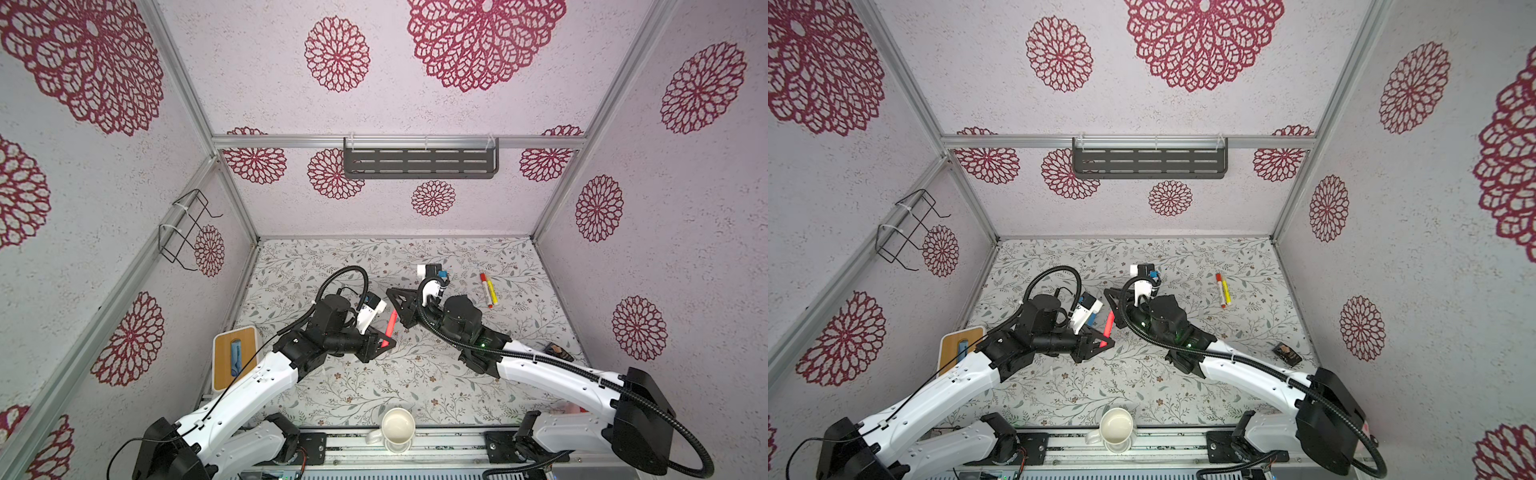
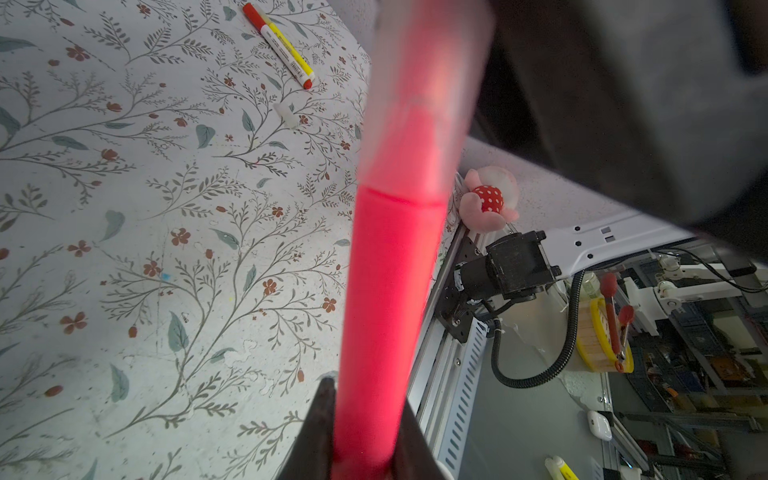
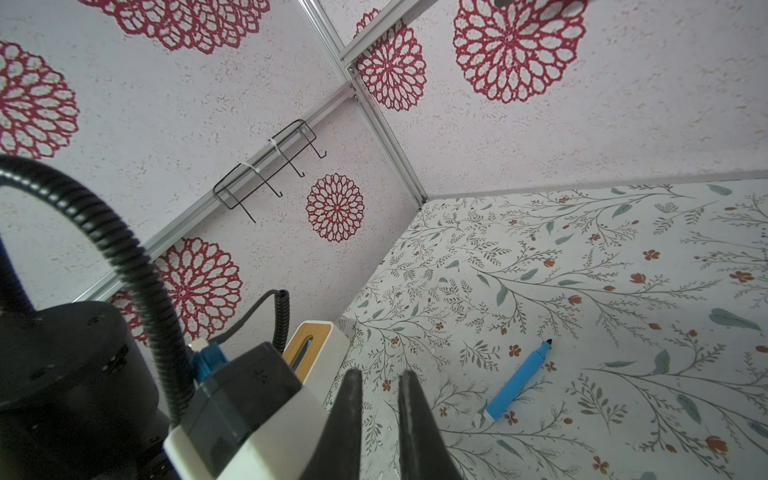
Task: Insert the pens into the pen caps
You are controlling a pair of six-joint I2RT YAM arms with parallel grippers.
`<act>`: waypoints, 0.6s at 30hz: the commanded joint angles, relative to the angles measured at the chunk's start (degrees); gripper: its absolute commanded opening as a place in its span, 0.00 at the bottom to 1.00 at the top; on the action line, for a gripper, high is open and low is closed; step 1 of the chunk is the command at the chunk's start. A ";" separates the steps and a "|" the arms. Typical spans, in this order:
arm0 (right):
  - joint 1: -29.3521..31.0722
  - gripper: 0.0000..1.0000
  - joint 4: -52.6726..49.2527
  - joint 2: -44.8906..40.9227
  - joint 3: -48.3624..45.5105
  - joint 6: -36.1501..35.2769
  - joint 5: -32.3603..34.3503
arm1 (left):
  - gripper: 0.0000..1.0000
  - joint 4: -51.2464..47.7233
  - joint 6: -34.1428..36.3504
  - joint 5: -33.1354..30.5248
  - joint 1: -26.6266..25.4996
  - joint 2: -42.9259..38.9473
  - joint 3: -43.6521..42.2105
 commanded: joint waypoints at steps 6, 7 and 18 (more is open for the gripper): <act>6.60 0.00 -32.29 -0.47 3.57 -8.18 -15.42 | 0.00 26.82 -8.95 -14.09 8.27 -1.69 2.53; 5.81 0.00 -33.48 -0.71 5.38 -9.15 -15.44 | 0.00 27.67 -9.69 -13.86 8.11 -1.73 1.56; -0.94 0.17 -40.04 -2.26 20.77 -16.31 -17.68 | 0.00 27.06 -8.40 -17.47 3.91 -1.29 -3.73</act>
